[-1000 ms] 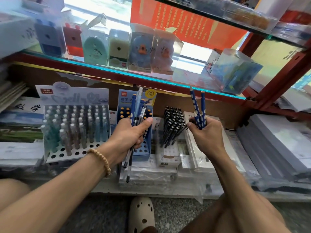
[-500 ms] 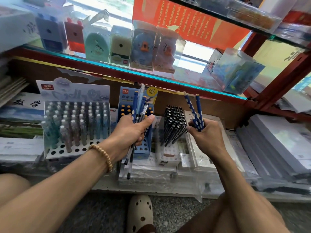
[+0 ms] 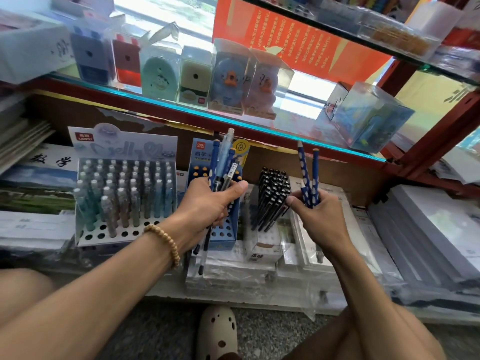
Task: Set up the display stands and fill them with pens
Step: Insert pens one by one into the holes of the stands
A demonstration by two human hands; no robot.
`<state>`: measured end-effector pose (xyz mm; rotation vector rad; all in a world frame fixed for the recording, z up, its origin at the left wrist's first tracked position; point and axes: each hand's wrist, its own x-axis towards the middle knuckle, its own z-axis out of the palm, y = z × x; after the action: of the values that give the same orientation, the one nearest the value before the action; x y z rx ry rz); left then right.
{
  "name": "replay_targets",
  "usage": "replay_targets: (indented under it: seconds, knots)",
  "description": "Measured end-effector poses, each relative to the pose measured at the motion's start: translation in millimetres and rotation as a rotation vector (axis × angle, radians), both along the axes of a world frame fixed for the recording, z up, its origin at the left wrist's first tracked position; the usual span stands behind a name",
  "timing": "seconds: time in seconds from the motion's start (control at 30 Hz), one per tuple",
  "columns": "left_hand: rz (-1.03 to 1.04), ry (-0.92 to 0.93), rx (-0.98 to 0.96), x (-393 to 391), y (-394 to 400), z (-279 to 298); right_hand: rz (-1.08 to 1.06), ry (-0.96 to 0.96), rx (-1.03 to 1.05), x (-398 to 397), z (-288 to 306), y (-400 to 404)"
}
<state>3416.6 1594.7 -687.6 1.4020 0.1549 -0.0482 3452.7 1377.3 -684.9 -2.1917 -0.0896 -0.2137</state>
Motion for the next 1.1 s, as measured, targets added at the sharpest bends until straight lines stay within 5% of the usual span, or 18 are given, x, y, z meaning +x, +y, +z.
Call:
replay_targets:
  seconds: [0.3, 0.5, 0.7, 0.97, 1.1]
  knots:
    - [0.137, -0.154, -0.113, -1.3, 11.2, 23.9, 0.537, 0.265, -0.194, -20.1, 28.8, 45.8]
    - [0.290, -0.019, -0.167, -1.4, 48.7, 22.5, 0.298, 0.333, 0.436, -14.5, 25.4, 42.3]
    - [0.232, 0.047, 0.008, -13.8, 51.9, 8.0, 0.162, 0.256, 0.862, -7.4, 23.7, 70.5]
    - [0.201, 0.070, 0.094, -29.1, 53.6, -3.7, 0.112, 0.221, 0.818, -9.7, 20.6, 80.6]
    - [0.311, 0.073, 0.146, -24.0, 73.4, 1.0, 0.046, 0.140, 0.557, -3.7, 16.6, 77.0]
